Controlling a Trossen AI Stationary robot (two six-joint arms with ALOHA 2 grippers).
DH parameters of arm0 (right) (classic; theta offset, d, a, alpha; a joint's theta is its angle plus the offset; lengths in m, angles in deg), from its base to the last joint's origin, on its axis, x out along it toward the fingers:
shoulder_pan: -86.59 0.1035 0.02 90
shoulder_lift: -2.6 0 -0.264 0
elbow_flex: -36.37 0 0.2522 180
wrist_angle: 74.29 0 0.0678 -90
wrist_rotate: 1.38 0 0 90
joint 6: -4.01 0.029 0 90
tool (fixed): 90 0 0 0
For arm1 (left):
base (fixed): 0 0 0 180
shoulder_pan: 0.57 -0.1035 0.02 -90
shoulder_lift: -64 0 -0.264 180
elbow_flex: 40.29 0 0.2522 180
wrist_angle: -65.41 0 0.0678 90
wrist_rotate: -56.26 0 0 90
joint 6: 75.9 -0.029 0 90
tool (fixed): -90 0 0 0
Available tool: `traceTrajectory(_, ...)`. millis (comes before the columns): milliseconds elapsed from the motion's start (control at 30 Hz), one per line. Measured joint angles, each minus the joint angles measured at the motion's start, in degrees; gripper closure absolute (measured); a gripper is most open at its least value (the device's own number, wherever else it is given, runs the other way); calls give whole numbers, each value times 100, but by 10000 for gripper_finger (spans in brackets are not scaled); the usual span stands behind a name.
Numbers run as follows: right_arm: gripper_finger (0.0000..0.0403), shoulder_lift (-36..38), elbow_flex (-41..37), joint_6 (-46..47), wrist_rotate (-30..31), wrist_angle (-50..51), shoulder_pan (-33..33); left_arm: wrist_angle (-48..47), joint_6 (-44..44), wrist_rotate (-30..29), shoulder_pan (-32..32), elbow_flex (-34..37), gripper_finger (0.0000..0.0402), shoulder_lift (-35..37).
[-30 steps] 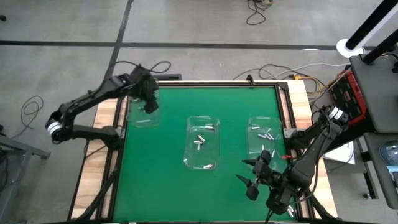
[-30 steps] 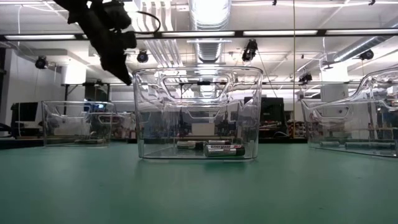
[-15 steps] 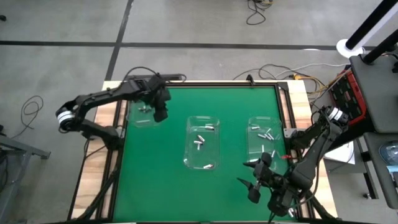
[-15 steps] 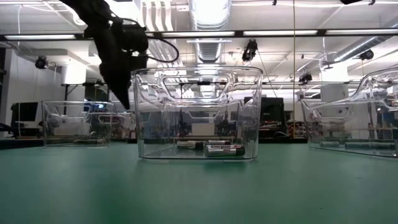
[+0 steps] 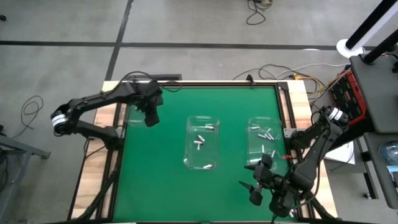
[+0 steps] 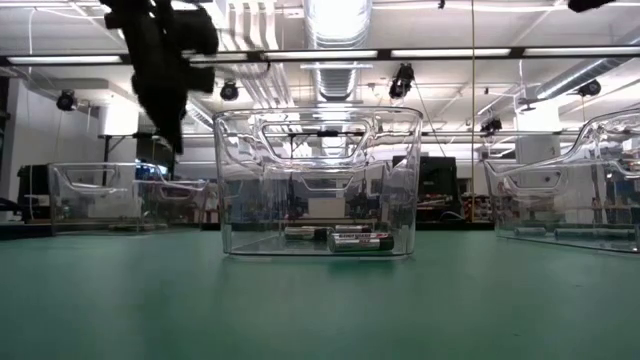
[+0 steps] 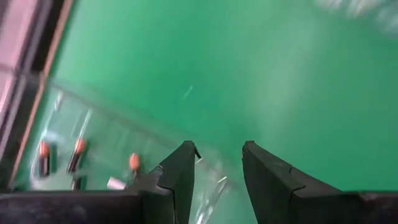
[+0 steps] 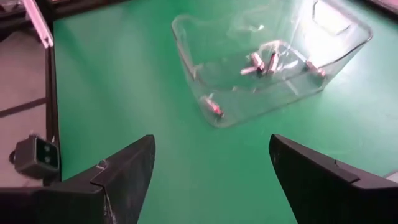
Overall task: Sort batteries
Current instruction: Put the silver battery into the middle transparent bin
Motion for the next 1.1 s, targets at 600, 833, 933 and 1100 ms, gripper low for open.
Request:
traceTrajectory(600, 98, -539, 33, 1255, -2709, 242, 37, 5282, 2433, -2212, 5094, 1834, 287, 1381)
traceTrajectory(833, 104, -837, 33, 1939, -3552, 384, 109, 6371, 2383, -2943, 6334, 2101, 287, 1062)
traceTrajectory(933, 102, -959, 28, 2173, -4180, 529, 186, 7053, 2166, -3060, 6695, 2228, 287, 874)
traceTrajectory(1100, 106, -1219, -123, 2542, -5739, 543, 334, 8135, 1740, -3082, 7056, 2327, 287, 299)
